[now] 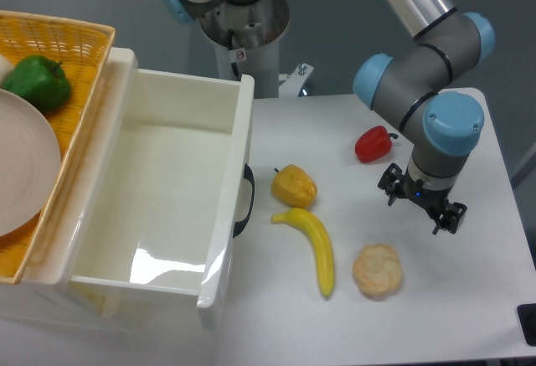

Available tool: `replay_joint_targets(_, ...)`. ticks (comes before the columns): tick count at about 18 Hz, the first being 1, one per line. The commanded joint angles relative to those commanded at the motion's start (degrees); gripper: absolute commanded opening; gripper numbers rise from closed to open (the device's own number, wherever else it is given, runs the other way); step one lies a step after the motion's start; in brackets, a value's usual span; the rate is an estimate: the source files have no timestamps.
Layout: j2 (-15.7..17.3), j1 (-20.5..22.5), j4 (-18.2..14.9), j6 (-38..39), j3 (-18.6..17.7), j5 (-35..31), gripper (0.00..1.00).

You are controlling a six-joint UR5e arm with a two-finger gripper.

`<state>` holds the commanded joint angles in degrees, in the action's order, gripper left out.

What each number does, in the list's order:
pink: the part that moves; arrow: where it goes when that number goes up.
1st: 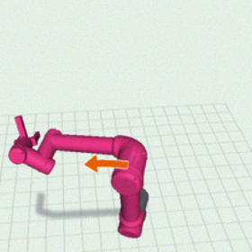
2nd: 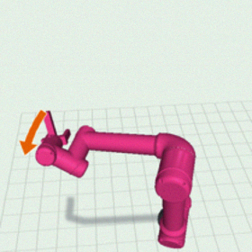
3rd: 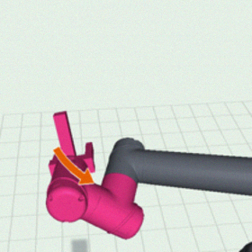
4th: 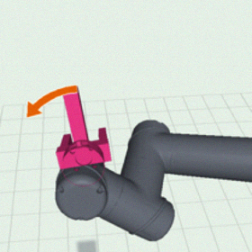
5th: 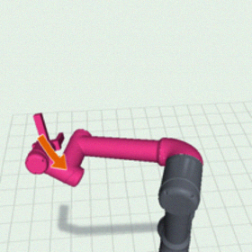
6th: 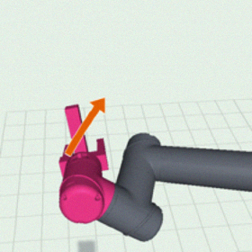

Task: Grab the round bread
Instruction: 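Move the gripper toward the round tan bread bun and lower it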

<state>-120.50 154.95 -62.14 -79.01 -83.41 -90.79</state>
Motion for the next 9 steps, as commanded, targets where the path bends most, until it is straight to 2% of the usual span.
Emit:
replay_joint_targets(5, -0.09, -1.66, 0.0, 0.35, -1.57, -0.26, 1.0)
replay_joint_targets(9, -0.79, -3.25, 0.0, 1.84, -2.11, -6.93, 1.0)
